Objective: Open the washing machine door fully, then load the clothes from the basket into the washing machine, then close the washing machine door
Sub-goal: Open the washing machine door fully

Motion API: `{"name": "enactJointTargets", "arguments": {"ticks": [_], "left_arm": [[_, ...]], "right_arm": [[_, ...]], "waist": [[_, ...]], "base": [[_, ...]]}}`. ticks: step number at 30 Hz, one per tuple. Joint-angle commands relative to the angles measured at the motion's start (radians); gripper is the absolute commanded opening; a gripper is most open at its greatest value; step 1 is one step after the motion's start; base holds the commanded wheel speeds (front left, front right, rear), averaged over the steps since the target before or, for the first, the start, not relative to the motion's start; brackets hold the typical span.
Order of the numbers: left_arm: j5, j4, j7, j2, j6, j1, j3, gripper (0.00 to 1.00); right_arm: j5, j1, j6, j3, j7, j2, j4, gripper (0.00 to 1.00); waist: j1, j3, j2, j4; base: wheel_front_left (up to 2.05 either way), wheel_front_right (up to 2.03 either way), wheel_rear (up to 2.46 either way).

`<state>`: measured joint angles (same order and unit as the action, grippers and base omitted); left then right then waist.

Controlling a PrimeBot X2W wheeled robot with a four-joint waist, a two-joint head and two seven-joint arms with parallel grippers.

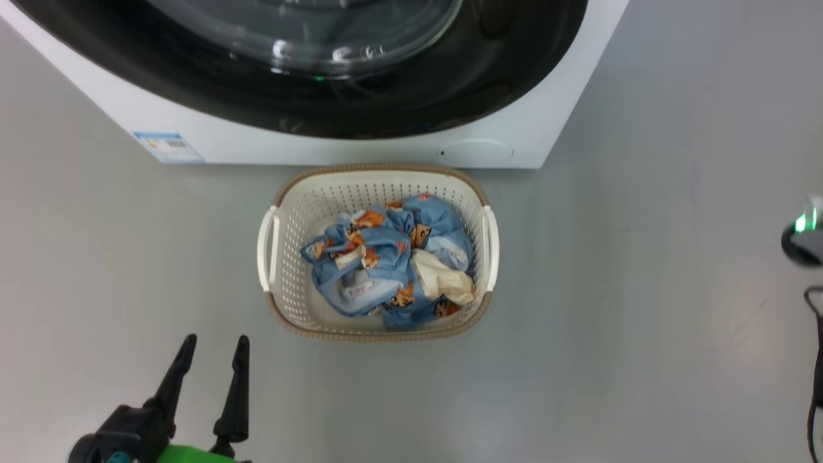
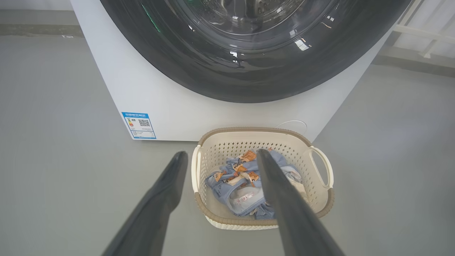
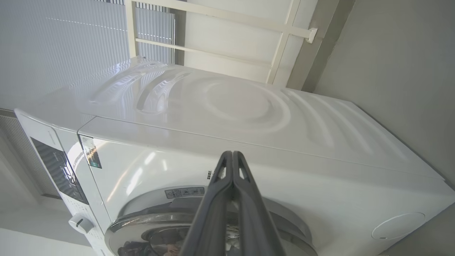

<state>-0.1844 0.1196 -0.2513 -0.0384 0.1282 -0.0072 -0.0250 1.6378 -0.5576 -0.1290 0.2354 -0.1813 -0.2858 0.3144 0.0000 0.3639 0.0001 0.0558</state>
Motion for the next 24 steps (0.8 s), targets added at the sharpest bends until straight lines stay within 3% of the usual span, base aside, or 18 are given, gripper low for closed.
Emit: {"name": "enactJointTargets", "arguments": {"ticks": [1, 24], "left_arm": [[0.004, -0.03, -0.01, -0.012, 0.002, -0.028, 0.028, 1.0], [-0.034, -0.053, -0.011, -0.012, 0.002, -0.041, 0.023, 1.0]], "right_arm": [[-0.008, -0.03, -0.002, -0.021, -0.016, -0.016, -0.037, 0.0], [-0.087, -0.325, -0.002, -0.156, -0.172, -0.037, -0.063, 0.0]], "waist": [[0.0, 0.039, -0.0001, 0.009], [0.0, 0.187, -0.0001, 0.096]], "base": [[0.0, 0.0, 0.0], [0.0, 0.0, 0.0]]}}
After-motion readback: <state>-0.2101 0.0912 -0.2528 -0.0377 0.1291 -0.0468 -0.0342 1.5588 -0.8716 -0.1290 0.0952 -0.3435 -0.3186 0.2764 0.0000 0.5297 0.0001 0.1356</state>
